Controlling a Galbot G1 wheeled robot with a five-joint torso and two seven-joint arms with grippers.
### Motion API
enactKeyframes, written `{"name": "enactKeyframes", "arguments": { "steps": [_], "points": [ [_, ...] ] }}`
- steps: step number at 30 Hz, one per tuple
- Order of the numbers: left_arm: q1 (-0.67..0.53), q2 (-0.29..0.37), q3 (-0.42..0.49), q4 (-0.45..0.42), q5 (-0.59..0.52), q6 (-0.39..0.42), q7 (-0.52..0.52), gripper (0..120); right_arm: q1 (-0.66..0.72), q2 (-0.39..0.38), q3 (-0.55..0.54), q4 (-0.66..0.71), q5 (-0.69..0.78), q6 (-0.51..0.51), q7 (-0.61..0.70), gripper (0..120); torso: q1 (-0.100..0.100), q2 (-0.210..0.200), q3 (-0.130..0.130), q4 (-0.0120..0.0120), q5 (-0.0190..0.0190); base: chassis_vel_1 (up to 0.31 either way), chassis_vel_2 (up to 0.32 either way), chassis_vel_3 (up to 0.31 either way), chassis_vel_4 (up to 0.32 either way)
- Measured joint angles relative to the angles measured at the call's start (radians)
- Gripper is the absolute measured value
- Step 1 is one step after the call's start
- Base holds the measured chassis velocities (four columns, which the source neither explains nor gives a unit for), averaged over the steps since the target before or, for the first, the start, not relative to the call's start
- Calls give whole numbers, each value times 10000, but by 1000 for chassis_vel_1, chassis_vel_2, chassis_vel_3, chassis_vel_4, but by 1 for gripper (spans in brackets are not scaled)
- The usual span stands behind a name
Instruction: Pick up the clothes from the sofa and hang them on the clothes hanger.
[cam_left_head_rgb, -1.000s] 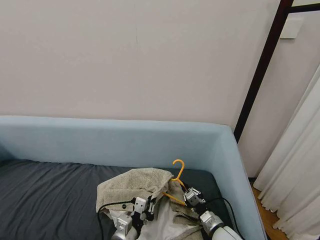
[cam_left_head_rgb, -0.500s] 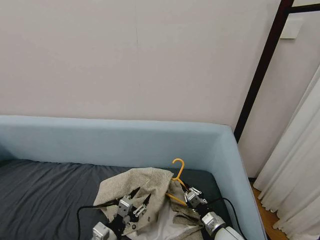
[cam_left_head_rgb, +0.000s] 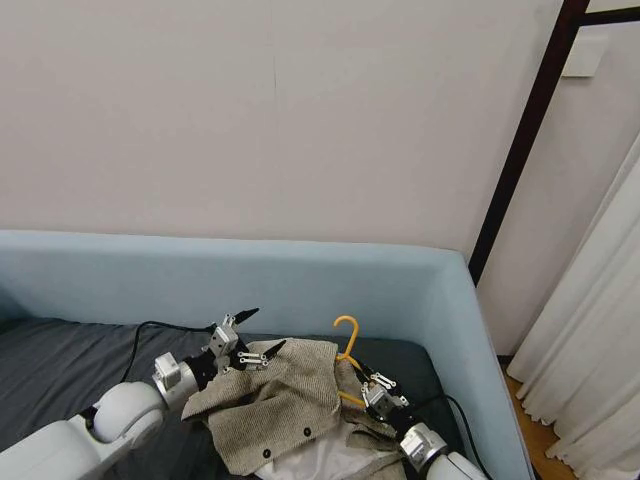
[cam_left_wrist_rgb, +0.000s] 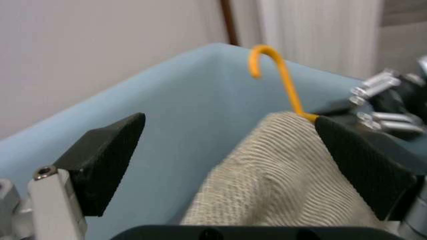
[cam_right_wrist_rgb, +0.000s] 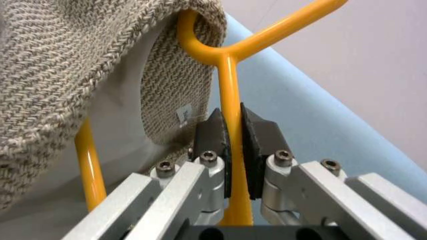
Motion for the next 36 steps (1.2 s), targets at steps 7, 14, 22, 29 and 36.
{"name": "enactKeyframes", "arguments": {
  "steps": [7, 14, 22, 29, 36],
  "points": [
    [-1908, -800, 1457, 1622, -21, -238, 1713, 100, -85, -131, 213, 55, -43, 38, -9, 4, 0, 0, 0, 8, 1, 0, 0, 0, 0],
    [-3383, -1815, 2413, 2989, 168, -179, 2721, 100, -293, -186, 474, 137, -260, 168, -42, 4, 0, -1, 0, 0, 4, 0, 0, 0, 0],
    [-3570, -2029, 2613, 3570, 389, -104, 3595, 88, -221, -139, 435, 107, -521, 324, -93, 4, 0, 0, -1, 4, 1, 0, 0, 0, 0],
    [-3404, -2004, 2585, 3761, 348, -89, 4250, 63, -167, -147, 170, 106, -418, 425, -124, 4, 0, 0, -1, 3, 2, 0, 0, 0, 0],
    [-3248, -1925, 2485, 3770, 342, -83, 4553, 34, -197, -200, 169, 308, -724, 571, -152, 4, 0, -1, -2, 1, 2, 0, 0, 0, 0]
  ]
}}
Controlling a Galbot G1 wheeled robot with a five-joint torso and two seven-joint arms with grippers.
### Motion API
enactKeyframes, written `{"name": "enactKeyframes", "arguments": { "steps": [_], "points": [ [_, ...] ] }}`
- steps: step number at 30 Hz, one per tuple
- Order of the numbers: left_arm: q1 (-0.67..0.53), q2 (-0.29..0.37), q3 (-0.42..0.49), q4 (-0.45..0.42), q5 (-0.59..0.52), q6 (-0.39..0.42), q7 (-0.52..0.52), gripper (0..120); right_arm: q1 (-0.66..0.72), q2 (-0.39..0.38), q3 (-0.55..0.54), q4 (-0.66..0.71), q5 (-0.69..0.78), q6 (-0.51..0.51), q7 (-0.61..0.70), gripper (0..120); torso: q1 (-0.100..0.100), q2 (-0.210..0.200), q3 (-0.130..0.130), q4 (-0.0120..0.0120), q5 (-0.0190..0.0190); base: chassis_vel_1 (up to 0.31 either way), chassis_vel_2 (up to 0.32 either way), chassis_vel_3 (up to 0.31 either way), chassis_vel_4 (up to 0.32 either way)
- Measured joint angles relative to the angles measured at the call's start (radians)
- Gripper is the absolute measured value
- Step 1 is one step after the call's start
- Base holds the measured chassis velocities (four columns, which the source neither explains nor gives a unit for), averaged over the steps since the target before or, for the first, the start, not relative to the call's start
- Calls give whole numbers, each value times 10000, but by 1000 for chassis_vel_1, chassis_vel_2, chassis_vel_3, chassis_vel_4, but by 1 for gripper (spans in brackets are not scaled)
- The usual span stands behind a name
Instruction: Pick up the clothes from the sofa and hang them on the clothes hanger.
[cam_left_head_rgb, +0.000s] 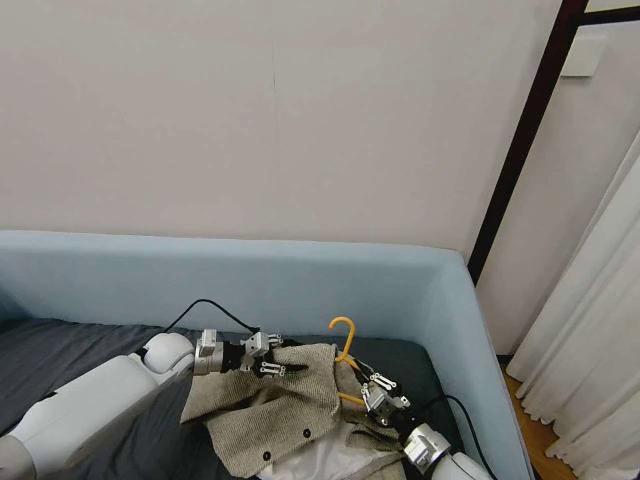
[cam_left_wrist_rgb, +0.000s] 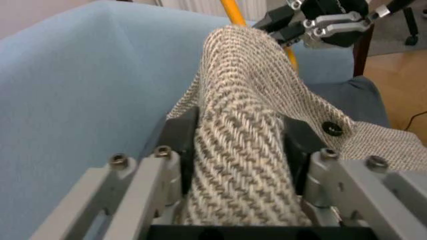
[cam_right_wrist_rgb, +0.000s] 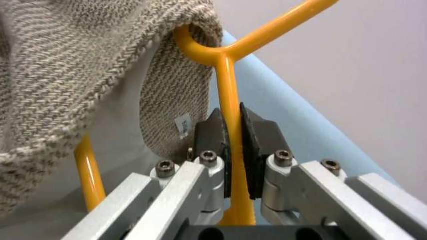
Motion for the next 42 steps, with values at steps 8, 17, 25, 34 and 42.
{"name": "enactKeyframes", "arguments": {
  "steps": [8, 17, 25, 34, 42],
  "points": [
    [267, 92, -108, -86, 7, 1, 97, 11, -4, 2, 88, -58, -334, 264, 2, 4, 0, 1, 0, 0, -1, 0, 0, 0, 0],
    [868, 292, -613, -293, 45, -115, -100, 11, 21, 52, 4, -16, -290, 268, 14, 4, 0, 1, 0, 0, -1, 0, 0, 0, 0],
    [1649, 489, -1402, -287, -68, -248, -636, 11, -169, -237, 65, 567, 507, 78, 37, 31, 0, 2, -1, 5, 3, 0, 0, 0, 0],
    [2538, 214, -2382, -133, -581, -657, -1358, 11, -932, -771, 650, 798, 714, 244, -354, 64, -1, 2, -1, -2, -1, 0, 0, 0, 0],
    [3500, 250, -3468, -505, -731, -724, -1492, 11, -665, -656, -217, -197, 2632, -641, -837, 94, -1, 1, -1, 2, -1, 0, 0, 0, 0]
  ]
}}
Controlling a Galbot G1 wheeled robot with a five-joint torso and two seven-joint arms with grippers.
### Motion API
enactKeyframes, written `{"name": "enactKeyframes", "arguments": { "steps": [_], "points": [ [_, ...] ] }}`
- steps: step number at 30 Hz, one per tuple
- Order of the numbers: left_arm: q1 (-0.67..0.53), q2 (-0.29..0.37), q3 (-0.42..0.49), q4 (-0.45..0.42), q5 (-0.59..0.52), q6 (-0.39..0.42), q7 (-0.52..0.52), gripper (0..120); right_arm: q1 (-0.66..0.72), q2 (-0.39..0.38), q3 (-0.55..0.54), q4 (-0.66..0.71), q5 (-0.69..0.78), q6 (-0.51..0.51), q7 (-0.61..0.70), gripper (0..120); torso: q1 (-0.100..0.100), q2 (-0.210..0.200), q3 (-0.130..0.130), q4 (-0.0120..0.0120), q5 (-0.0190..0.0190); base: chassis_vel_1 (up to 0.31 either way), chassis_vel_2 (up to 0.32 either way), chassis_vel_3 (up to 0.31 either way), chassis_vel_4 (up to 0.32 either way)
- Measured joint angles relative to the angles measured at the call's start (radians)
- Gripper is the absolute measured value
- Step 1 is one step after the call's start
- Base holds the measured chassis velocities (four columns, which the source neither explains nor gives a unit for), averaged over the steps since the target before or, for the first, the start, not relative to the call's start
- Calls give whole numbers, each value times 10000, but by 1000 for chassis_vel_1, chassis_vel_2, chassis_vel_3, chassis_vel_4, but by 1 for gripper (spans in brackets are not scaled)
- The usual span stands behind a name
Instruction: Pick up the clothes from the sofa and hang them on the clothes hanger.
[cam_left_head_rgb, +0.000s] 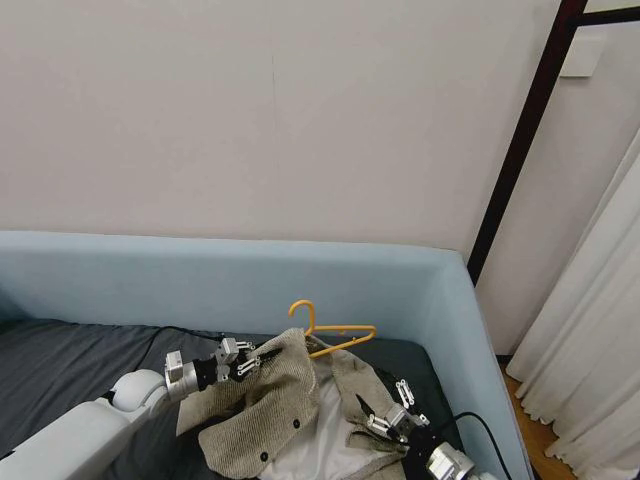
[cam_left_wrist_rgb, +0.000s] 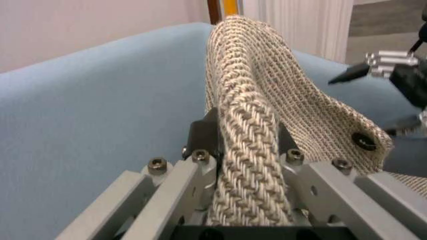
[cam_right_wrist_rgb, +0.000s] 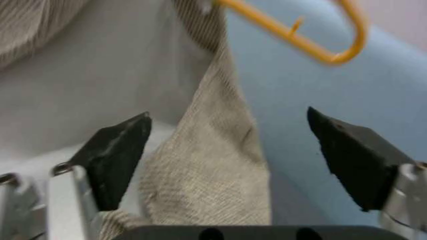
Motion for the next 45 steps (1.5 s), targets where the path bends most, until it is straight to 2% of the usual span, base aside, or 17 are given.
{"name": "enactKeyframes", "arguments": {
  "steps": [4, 10, 17, 24, 29, 30, 34, 37, 38, 41, 45],
  "points": [
    [384, 25, -324, -117, 30, -10, -14, 11, 193, 187, -413, -593, -226, 6, -288, 100, 0, 0, 0, 1, 0, 0, 0, 0, 0],
    [830, 150, -732, -349, 74, -13, -11, 11, 502, 588, -713, -1417, -742, 66, -323, 98, 0, 0, 0, -2, 0, 0, 0, 0, 0],
    [1166, 327, -1017, -533, 90, -14, -5, 11, 709, 757, -869, -1506, -811, 55, -125, 96, 0, 0, 0, 0, -2, 0, 0, 0, 0],
    [1529, 411, -1313, -685, 129, -15, -4, 11, 668, 1093, -969, -1718, -1770, -145, 558, 96, 0, 0, 1, -1, 1, 0, 0, 0, 0],
    [1605, 442, -1402, -717, 130, -15, -4, 11, 658, 1155, -935, -1925, -2202, -279, 829, 84, 0, 0, 0, -2, 0, 0, 0, 0, 0],
    [1637, 451, -1440, -718, 130, -15, -2, 11, 655, 1153, -900, -1994, -2310, -371, 955, 76, 0, 0, 0, -2, 0, 0, 0, 0, 0],
    [1663, 442, -1453, -718, 130, -15, 9, 11, 675, 1171, -832, -2124, -2396, -550, 1153, 69, 0, 0, 1, -2, 0, 0, 0, 0, 0],
    [1649, 423, -1423, -718, 130, -15, 10, 11, 686, 1145, -824, -2149, -2398, -677, 1233, 56, 0, 0, 1, -1, 0, 0, 0, 0, 0],
    [1649, 423, -1423, -718, 130, -15, 10, 11, 686, 1145, -824, -2149, -2398, -677, 1233, 56, 0, 0, 1, -1, 0, 0, 0, 0, 0],
    [1598, 420, -1401, -688, 122, -12, 10, 11, 684, 1081, -823, -2163, -2396, -662, 1226, 43, 0, 0, 1, -2, 1, 0, 0, 0, 0],
    [1596, 427, -1393, -668, 122, -11, 18, 11, 662, 1044, -823, -2071, -2363, -545, 1211, 32, 0, 0, 1, -2, 1, 0, 0, 0, 0]
  ]
}}
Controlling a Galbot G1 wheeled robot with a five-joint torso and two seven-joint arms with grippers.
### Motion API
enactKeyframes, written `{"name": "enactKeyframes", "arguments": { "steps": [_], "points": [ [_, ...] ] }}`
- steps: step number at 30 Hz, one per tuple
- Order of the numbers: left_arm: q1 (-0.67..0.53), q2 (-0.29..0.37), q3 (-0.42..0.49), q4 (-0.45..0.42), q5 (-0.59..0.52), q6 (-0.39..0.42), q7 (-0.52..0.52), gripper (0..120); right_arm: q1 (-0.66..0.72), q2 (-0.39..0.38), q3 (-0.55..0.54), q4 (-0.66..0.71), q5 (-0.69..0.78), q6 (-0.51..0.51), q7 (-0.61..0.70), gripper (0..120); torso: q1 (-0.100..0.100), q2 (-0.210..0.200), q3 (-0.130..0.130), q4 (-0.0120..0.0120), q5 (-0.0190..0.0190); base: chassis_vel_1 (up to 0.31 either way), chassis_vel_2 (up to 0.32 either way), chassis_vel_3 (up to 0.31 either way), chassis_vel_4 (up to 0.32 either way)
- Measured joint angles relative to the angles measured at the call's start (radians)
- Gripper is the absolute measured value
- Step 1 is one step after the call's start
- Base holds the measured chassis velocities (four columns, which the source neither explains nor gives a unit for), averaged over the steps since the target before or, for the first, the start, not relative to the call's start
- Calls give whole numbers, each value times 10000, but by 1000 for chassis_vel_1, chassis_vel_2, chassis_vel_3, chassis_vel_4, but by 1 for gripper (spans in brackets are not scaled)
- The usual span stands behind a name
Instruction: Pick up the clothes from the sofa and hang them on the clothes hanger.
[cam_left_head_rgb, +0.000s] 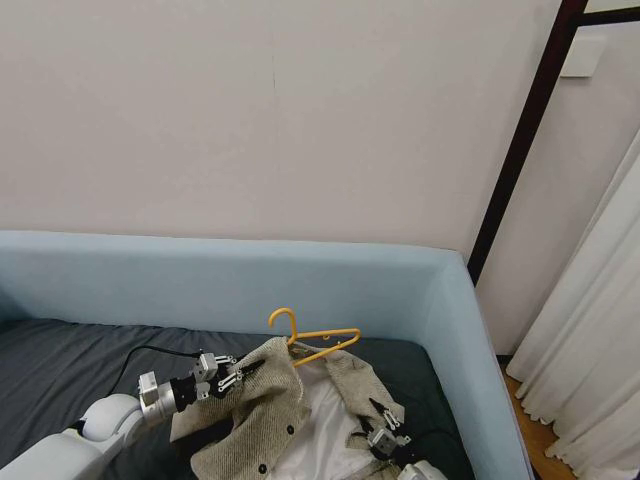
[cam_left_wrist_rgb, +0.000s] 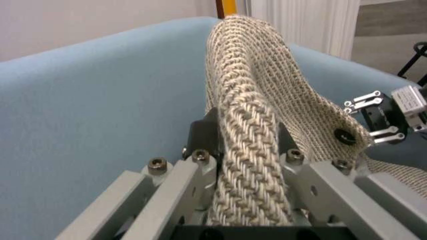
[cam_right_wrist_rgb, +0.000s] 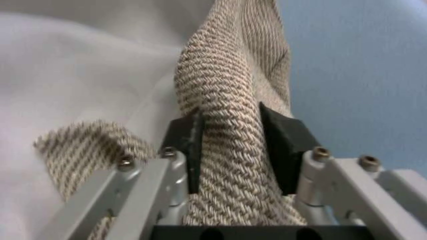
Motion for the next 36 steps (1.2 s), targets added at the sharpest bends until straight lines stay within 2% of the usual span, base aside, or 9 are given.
{"name": "enactKeyframes", "arguments": {
  "steps": [3, 4, 5, 8, 19, 30, 36],
  "points": [
    [92, 38, -58, 9, 20, -63, 23, 11, -15, -113, 38, 279, 265, 171, -145, 17, 0, -1, 0, 0, -2, 0, 0, 0, 0],
    [92, 38, -58, 9, 20, -63, 23, 11, -15, -113, 38, 279, 265, 171, -145, 17, 0, -1, 0, 0, -2, 0, 0, 0, 0],
    [142, 83, -99, -12, 20, -93, 35, 11, -12, -136, 60, 344, 412, 190, -204, 12, 0, -1, 0, 0, -3, 0, 0, 0, 0],
    [290, 288, -245, -43, 15, -306, 102, 11, 71, -218, 74, 534, 1325, 197, -488, 1, 0, -1, 0, 0, 1, 0, 0, 0, 0],
    [743, 607, -767, -497, -66, -1260, 375, 11, 831, -316, 220, 412, 3926, -136, -832, 0, 1, -1, 0, 0, -1, 0, 0, 0, 0],
    [967, 971, -1441, -362, 966, -1696, 1686, 11, 1130, -488, 504, 632, 4846, -362, -843, 0, 0, -1, 0, 2, 1, 0, 0, 0, 0],
    [837, 943, -1455, -343, 1576, -1806, 2061, 11, 1170, -785, 676, 1464, 5237, -533, -787, 0, 1, -1, 0, 0, 0, 0, 0, 0, 0]
  ]
}}
